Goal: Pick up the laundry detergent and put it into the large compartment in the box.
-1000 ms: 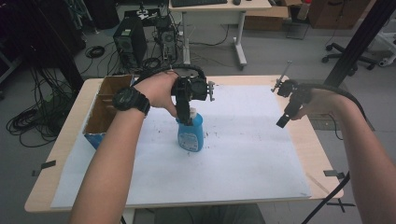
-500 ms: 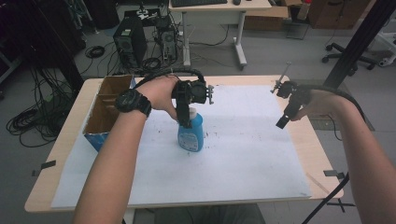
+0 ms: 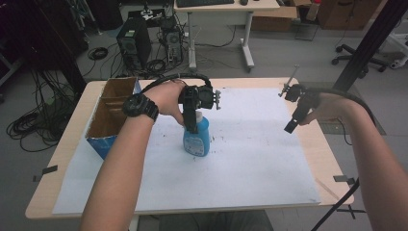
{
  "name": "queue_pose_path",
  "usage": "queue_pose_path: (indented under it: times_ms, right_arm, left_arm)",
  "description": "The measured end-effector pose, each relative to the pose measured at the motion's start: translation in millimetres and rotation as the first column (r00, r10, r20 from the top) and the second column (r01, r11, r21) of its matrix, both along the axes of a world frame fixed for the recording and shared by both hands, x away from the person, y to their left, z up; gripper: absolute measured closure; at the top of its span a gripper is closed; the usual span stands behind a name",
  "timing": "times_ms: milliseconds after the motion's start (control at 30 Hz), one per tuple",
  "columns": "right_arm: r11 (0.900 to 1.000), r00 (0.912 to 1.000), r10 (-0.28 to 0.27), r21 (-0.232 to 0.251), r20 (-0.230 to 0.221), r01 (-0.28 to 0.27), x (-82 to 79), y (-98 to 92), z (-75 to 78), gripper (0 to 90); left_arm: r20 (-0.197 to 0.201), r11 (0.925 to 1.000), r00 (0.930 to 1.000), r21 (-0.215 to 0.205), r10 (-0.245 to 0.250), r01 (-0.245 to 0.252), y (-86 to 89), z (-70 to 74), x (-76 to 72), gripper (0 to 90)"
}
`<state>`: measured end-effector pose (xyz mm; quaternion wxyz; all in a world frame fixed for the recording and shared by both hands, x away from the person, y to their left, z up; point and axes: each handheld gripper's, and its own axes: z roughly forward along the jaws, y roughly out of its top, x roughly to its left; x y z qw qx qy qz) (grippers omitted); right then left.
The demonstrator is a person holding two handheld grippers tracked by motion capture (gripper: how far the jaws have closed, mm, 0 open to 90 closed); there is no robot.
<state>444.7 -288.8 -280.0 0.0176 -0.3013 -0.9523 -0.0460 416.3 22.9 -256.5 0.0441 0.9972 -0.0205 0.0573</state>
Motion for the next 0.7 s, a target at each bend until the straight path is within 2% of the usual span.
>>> queue_pose_path:
  times_ms: [200, 700]
  right_arm:
    - [1.000, 1.0000, 0.002, -0.003, -0.002, -0.002, 0.5, 0.1, -3.0, 18.7]
    - [1.000, 1.0000, 0.004, -0.002, -0.007, -0.004, 1.8, -0.4, -6.4, 18.6]
  left_arm:
    - [-0.008, 1.0000, 1.0000, -0.001, 0.001, -0.001, 0.7, -5.4, 1.5, 9.7]
    - [-0.008, 0.9996, 0.9999, 0.026, -0.012, 0.013, -4.3, -16.3, 5.0, 9.8]
